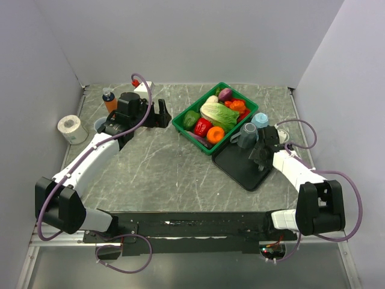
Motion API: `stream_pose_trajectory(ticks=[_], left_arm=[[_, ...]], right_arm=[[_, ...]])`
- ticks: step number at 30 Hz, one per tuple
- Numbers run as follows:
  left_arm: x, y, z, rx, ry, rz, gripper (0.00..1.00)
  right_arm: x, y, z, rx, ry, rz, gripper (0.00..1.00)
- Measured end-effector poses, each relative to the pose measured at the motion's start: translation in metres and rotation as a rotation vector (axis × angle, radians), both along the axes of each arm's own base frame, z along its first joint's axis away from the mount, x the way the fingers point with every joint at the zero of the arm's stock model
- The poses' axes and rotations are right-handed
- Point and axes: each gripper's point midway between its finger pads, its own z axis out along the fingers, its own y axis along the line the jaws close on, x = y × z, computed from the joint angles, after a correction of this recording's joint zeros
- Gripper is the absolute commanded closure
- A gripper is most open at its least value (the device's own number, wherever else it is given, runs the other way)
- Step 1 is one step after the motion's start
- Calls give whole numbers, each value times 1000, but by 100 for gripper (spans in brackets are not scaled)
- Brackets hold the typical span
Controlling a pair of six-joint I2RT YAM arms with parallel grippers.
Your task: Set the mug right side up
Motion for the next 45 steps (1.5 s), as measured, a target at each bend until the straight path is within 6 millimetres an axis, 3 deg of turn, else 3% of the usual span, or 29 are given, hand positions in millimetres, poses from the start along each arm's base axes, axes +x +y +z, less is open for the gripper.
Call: stream_pose_trajectory(ticks=[2,8,14,16,30,36,41,45], left_arm=[[0,0,0,0,0,0,4],[0,0,-1,1,2,0,4],[0,0,-1,0,3,-2,4],[0,0,-1,0,3,-2,4],[-2,-3,-1,-10,7,-17,4],[-7,-15,0,-53,24,-74,4],[-15,-35,-1,-126,54,-171,4],[-30,-60,10,-250,82,-287,4]], right_arm=[[0,0,2,-3,1,2,40],[-1,0,3,-6,22,19,64],[0,4,3,4,48,40,80],[0,4,3,5,48,41,100],[1,14,9,54,29,72,100],[-11,31,49,151,-56,120,100],[-13,59,109,300,-218,209,100],[-18,86,158,442,-359,296,100]])
